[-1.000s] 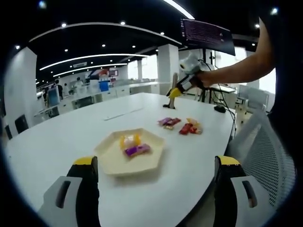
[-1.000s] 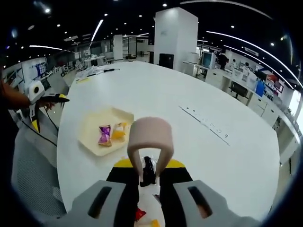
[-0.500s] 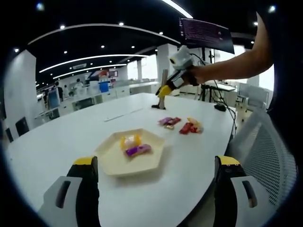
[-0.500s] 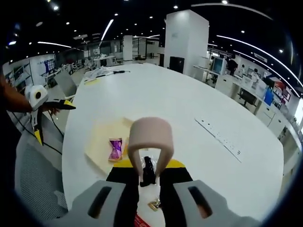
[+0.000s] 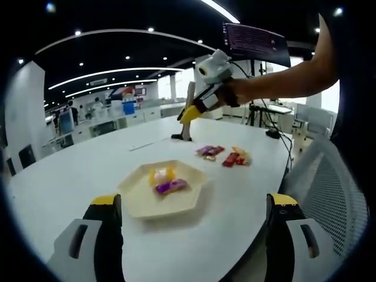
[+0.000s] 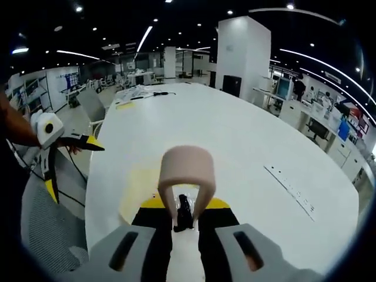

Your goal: Place the target food into the container with the food tongs after gripping and lifting it, then release it inside without dropping or visibly crushing the food.

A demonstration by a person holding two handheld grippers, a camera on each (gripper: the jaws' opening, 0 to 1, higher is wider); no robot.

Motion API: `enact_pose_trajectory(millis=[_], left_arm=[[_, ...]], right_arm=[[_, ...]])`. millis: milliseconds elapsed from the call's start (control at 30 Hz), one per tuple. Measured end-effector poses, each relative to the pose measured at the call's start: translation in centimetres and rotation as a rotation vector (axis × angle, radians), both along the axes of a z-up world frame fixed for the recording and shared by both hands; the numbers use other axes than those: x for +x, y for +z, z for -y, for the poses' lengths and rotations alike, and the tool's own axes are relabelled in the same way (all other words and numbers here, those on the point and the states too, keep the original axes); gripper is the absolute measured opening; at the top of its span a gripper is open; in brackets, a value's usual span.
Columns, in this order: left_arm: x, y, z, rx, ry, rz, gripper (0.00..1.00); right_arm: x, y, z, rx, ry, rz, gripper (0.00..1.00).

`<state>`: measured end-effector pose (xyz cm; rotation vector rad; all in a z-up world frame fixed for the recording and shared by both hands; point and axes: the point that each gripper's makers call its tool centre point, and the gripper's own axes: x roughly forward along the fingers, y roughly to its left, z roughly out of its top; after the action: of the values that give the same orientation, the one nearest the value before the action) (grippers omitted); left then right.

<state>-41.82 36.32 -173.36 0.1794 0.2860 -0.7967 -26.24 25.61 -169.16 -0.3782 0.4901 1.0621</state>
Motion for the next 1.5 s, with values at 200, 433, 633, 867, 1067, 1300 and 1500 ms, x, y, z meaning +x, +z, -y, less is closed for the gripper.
enact_pose_trajectory(millis=[200, 433, 633, 867, 1067, 1300, 1500], left_arm=[[0.0, 0.0, 0.0, -0.002, 0.001, 0.0, 0.99], [0.0, 0.0, 0.0, 0.0, 0.0, -0.002, 0.99], [0.0, -0.1, 0.0, 0.001, 0.003, -0.003, 0.99], [0.0, -0.1, 0.0, 0.0, 0.0, -0.003, 0.99], [0.0, 0.0, 0.0, 0.0, 0.0, -0.002, 0.99], [0.0, 0.0, -0.1, 0.0, 0.001, 0.001, 0.99], [0.0, 0.1, -0.1, -0.004, 0.002, 0.004, 0.99]], right_arm=[[-1.1, -0.4, -3.8, 0.008, 0.042, 0.002, 0.15], [-2.4, -0.9, -6.9, 0.006, 0.093, -0.009, 0.15], [-3.1, -1.2, -7.8, 0.002, 0.119, -0.014, 0.16], [-3.2, -0.9, -8.2, 0.036, 0.133, -0.015, 0.18], [-3.3, -0.8, -7.9, 0.043, 0.129, -0.014, 0.18], [-3.8, -0.1, -7.7, 0.06, 0.184, 0.03, 0.19], [-3.9, 0.3, -7.1, 0.067, 0.178, 0.027, 0.19]])
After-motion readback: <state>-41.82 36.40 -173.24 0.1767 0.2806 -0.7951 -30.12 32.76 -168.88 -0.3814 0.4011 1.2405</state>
